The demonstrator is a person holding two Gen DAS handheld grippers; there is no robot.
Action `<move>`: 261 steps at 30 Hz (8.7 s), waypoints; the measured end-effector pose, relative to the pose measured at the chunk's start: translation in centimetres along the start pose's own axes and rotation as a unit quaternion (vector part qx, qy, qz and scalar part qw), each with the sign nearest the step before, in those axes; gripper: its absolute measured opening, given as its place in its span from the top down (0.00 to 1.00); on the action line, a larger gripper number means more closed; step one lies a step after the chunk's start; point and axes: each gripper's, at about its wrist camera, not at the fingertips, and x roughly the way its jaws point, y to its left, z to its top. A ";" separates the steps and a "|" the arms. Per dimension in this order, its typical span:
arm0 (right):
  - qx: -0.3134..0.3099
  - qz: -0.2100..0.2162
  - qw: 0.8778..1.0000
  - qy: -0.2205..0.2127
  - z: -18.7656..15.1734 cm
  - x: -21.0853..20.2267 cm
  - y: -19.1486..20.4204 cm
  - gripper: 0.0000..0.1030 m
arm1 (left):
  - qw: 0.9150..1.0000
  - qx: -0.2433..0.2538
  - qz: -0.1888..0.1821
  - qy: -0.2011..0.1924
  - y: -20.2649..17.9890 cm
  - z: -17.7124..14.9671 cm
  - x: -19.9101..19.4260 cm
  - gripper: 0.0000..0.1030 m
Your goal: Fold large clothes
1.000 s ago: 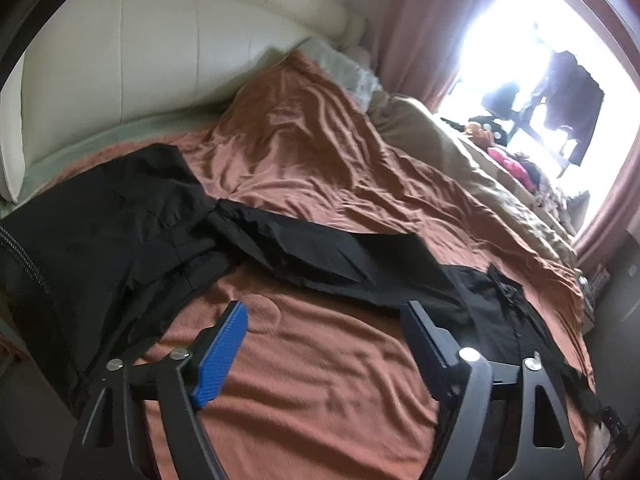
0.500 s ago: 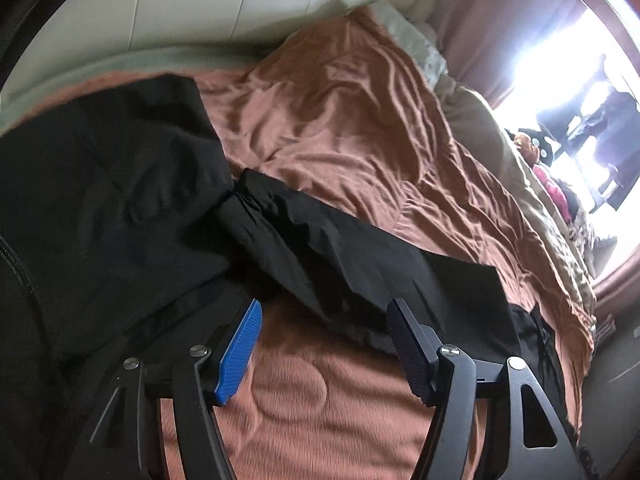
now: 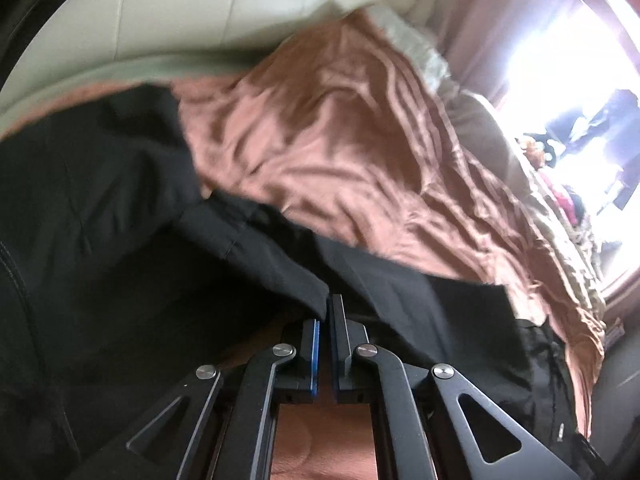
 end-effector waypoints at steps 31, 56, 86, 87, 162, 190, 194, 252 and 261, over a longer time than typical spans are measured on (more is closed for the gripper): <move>0.098 0.100 0.989 0.037 3.6 7.0 -4.9 0.88 | 0.960 0.181 -0.188 -0.104 -25.6 4.0 -15.5 0.97; 0.233 0.043 0.968 -0.080 -10.3 -14.0 -22.1 0.12 | 0.902 0.326 -0.281 0.008 -47.4 -11.3 -11.3 0.97; 0.163 0.045 0.983 -0.066 -8.6 -14.6 -16.1 0.12 | 0.892 0.300 -0.211 0.265 -37.0 -18.1 -2.7 0.11; 0.153 0.043 0.985 -0.065 -8.1 -14.3 -15.5 0.12 | 0.897 0.301 -0.199 0.254 -36.1 -17.6 -2.9 0.11; 0.417 -0.163 0.886 -0.120 -18.4 -20.5 -38.3 0.40 | 0.910 0.365 -0.119 0.155 -35.6 -21.3 0.9 0.33; 0.393 -0.168 0.884 -0.188 -16.7 -22.1 -39.5 0.98 | 0.896 0.389 -0.117 0.181 -40.1 -25.9 4.3 0.33; 0.345 -0.165 0.899 -0.212 -14.3 -25.1 -36.6 0.98 | 0.894 0.394 -0.121 0.175 -40.1 -25.6 3.2 0.33; 0.187 0.077 0.979 0.013 -0.8 -2.7 -15.7 0.11 | 0.932 0.275 -0.131 0.195 -21.9 -14.2 -2.0 0.32; 0.193 0.028 0.980 -0.040 -1.0 -9.4 -23.1 0.11 | 0.918 0.312 -0.161 0.186 -30.9 -18.4 -2.5 0.32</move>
